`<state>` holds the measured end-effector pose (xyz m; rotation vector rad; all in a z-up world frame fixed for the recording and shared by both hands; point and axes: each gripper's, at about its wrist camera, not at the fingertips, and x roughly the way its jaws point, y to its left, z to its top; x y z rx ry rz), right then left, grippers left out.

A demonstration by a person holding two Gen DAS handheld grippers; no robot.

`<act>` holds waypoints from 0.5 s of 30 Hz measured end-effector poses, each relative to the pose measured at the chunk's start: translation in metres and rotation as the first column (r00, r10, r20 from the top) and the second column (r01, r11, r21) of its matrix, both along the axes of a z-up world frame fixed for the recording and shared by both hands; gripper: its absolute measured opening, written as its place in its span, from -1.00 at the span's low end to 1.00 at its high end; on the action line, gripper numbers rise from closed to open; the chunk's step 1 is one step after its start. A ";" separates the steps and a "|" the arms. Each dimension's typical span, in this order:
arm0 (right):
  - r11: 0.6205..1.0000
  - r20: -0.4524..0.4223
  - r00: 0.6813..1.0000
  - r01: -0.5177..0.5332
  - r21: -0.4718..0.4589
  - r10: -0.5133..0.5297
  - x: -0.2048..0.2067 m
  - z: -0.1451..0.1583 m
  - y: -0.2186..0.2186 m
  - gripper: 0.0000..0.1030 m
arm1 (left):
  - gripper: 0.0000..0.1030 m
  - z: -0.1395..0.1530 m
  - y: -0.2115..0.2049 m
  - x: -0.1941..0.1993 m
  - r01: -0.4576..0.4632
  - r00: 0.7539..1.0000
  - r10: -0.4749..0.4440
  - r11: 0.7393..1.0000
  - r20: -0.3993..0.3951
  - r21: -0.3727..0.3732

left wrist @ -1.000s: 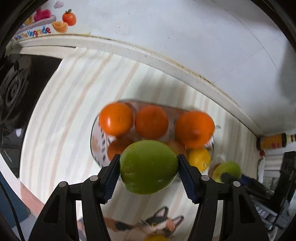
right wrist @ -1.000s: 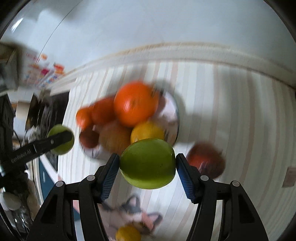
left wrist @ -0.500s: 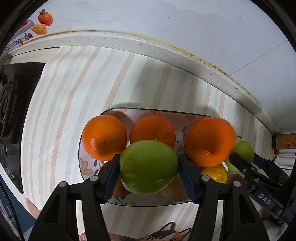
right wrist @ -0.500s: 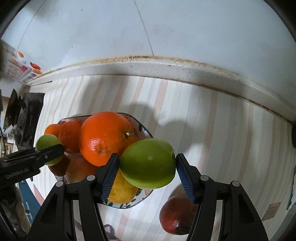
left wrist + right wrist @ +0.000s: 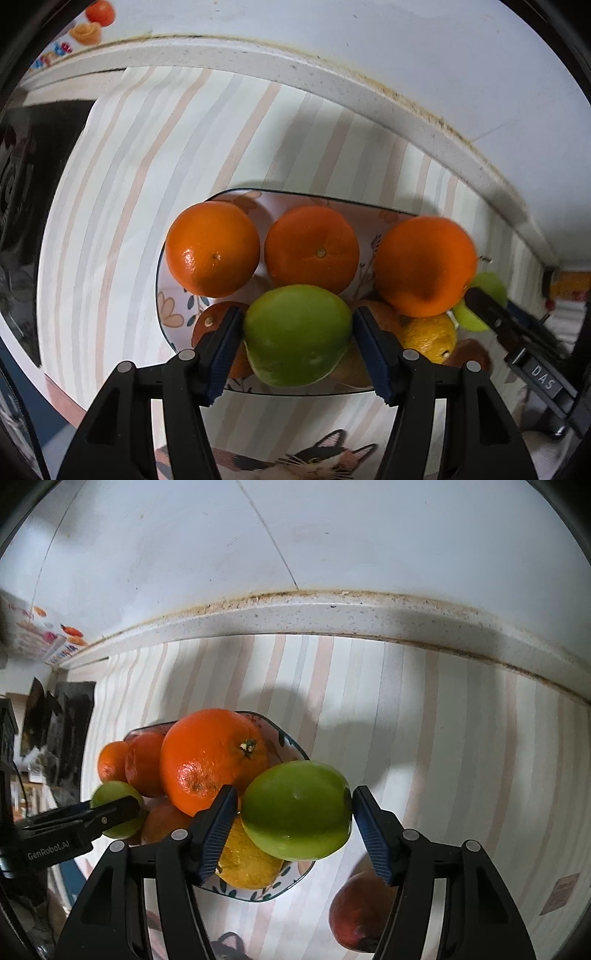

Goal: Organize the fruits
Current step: 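Carry both green apples to the floral plate and open both tools, then move both tools back toward the yellow citrus and dark red apple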

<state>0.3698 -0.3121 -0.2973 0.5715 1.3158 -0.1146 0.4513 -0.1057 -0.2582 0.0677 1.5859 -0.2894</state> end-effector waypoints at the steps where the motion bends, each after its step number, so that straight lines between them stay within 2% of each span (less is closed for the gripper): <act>1: 1.000 -0.001 1.000 0.008 0.008 -0.008 -0.001 -0.001 -0.001 0.41 | 0.26 0.002 0.001 0.000 -0.004 1.000 0.004 1.000 0.007 -0.003; 2: 1.000 0.000 1.000 0.007 0.009 -0.007 -0.001 -0.001 -0.001 0.42 | 0.41 0.004 0.002 0.000 -0.006 1.000 0.006 1.000 0.017 -0.005; 5: 1.000 0.001 1.000 0.005 0.013 -0.005 -0.002 -0.001 0.000 0.55 | 0.45 0.011 0.005 -0.001 -0.010 0.999 0.010 1.000 0.046 -0.003; 7: 1.000 -0.001 1.000 0.008 0.024 -0.008 -0.003 0.000 -0.001 0.73 | 0.53 0.015 0.006 -0.002 -0.009 0.998 0.008 1.000 0.063 0.008; 8: 1.000 -0.005 1.000 0.010 0.024 -0.010 -0.003 0.000 -0.001 0.76 | 0.72 0.017 0.007 -0.003 -0.009 0.997 0.008 1.000 0.074 0.014; 9: 1.000 -0.008 1.000 0.013 0.014 -0.013 -0.005 0.002 0.000 0.80 | 0.78 0.020 0.009 -0.004 -0.013 0.995 0.010 1.000 0.095 0.025; 15: 0.991 0.010 0.999 -0.041 -0.131 0.043 -0.019 0.030 0.016 0.83 | 0.92 0.038 0.020 -0.019 -0.031 0.982 0.020 0.998 0.187 0.054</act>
